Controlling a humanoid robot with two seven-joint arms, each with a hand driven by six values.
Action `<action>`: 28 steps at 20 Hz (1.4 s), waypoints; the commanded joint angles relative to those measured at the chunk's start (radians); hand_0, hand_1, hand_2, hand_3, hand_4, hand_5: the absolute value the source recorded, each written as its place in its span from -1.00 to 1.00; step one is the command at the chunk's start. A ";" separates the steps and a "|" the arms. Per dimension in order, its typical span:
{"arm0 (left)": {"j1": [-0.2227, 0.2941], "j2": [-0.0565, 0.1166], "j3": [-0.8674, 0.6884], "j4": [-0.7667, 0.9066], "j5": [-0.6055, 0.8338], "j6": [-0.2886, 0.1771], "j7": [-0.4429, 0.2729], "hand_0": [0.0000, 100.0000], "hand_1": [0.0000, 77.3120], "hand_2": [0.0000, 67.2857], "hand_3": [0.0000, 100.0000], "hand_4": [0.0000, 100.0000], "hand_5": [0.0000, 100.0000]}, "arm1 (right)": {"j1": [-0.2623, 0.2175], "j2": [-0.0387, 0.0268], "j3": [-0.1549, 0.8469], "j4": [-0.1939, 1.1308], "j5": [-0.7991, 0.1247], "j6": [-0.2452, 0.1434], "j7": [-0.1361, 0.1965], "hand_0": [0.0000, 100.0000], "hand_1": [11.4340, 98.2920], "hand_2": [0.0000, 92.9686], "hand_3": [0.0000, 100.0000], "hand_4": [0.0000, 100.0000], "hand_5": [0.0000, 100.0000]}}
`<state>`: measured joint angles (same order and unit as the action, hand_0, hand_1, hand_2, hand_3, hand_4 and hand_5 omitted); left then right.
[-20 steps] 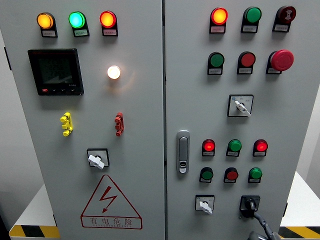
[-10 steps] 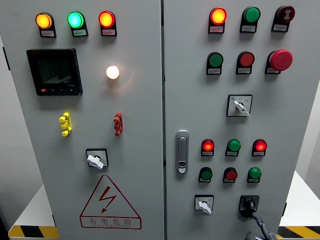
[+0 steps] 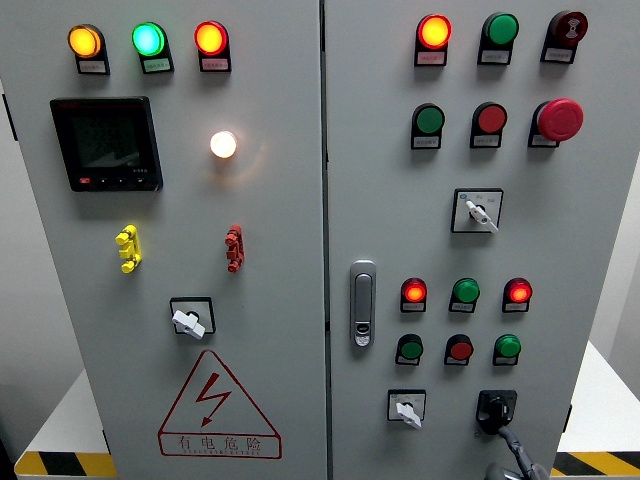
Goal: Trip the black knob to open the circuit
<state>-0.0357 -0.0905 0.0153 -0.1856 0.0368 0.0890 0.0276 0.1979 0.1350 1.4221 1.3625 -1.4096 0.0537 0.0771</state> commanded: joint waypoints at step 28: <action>0.000 0.000 0.000 0.000 0.000 0.000 0.000 -1.00 -1.00 -0.42 -0.48 -0.80 -0.83 | -0.003 0.0046 0.027 -0.005 0.000 -0.003 -0.007 1.00 -0.13 -1.00 0.82 0.85 1.00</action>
<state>-0.0359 -0.0905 0.0153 -0.1856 0.0368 0.0890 0.0276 0.1961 0.1412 1.4413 1.3574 -1.4098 0.0509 0.0720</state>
